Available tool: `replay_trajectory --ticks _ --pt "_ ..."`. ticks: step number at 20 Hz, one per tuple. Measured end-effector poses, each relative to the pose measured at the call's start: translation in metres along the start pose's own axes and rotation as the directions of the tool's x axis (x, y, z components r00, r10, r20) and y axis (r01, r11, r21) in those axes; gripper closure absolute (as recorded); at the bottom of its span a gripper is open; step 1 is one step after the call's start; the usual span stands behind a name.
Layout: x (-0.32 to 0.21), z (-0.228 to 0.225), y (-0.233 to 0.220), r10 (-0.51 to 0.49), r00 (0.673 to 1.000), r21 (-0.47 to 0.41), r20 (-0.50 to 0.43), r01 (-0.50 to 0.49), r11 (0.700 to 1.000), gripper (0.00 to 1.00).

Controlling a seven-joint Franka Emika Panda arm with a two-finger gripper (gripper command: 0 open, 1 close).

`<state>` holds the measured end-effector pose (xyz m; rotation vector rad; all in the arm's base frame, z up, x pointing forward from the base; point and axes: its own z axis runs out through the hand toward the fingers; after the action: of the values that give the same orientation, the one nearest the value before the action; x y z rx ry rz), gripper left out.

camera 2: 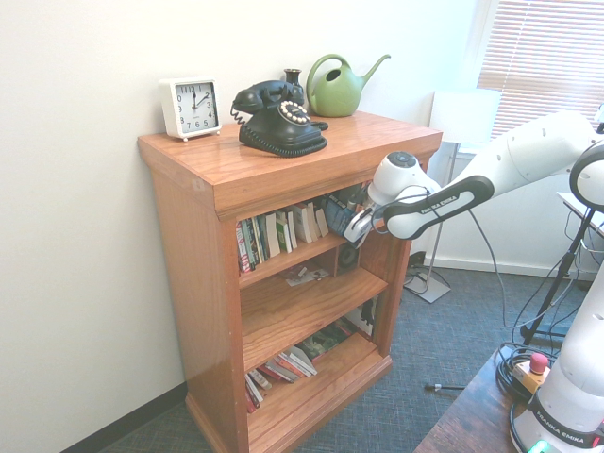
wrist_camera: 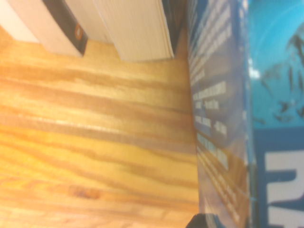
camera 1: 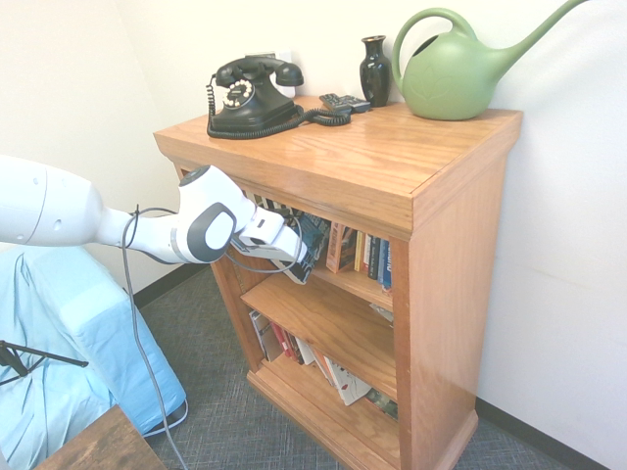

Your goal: Shelf the books

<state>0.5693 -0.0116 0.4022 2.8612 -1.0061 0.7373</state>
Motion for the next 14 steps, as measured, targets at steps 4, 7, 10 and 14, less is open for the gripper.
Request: replay_trajectory --ticks 4,7,10,14 --pt "0.000 0.002 -0.003 -0.007 1.000 0.012 -0.030 0.007 1.000 1.00" --pt "0.001 0.003 -0.006 -0.011 0.999 0.011 -0.044 0.012 1.000 1.00" --pt "0.004 0.003 -0.011 -0.014 0.999 0.014 -0.052 0.015 1.000 1.00" --pt "0.011 0.004 -0.017 -0.013 0.998 0.020 -0.062 0.014 1.000 1.00"
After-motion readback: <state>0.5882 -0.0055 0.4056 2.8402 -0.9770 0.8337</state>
